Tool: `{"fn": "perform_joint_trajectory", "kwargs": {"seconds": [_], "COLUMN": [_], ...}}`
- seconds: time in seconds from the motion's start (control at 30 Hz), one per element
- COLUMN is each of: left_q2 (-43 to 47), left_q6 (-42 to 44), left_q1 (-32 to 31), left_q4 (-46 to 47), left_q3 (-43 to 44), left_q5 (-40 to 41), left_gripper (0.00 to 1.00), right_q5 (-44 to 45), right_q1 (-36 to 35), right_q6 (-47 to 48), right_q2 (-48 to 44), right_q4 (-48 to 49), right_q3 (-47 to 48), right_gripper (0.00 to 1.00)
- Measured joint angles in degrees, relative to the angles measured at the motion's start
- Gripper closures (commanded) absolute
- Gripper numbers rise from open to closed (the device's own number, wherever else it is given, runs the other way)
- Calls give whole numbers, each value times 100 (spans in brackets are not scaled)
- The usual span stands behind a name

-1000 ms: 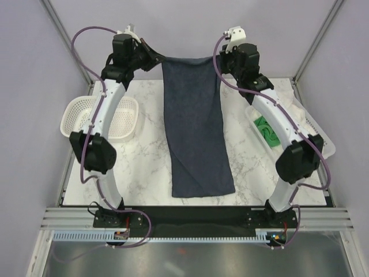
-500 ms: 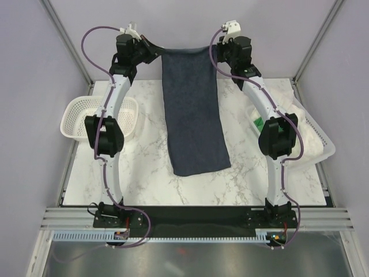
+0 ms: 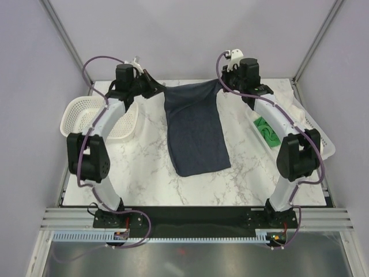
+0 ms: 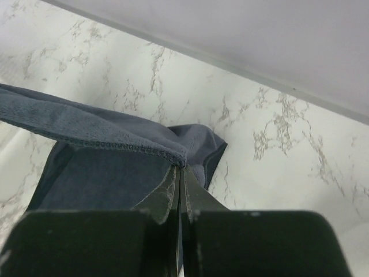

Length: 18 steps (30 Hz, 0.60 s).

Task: Fold and stack the towels
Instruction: Fold the towel

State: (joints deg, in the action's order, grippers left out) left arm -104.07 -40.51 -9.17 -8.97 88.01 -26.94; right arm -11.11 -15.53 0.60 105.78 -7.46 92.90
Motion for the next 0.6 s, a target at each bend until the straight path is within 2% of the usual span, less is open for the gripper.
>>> {"fn": "perform_joint_trajectory", "kwargs": {"seconds": [0.23,0.6], "left_q2": [1740,3010], "left_q6": [166,225], "left_q1": [-304,-1451], "left_q4": [24,-496], "left_q3": [-1624,-3569], "left_q5": [-13,448], "left_gripper": [98,98], "right_q5": [-225,-212], "right_q1": [0,-240], "right_q6": [-37,-111], "right_q2": [-1307,-2616], "right_q4": [-660,-1825], "right_q3": [-1084,-2981], "right_gripper": [100,100]}}
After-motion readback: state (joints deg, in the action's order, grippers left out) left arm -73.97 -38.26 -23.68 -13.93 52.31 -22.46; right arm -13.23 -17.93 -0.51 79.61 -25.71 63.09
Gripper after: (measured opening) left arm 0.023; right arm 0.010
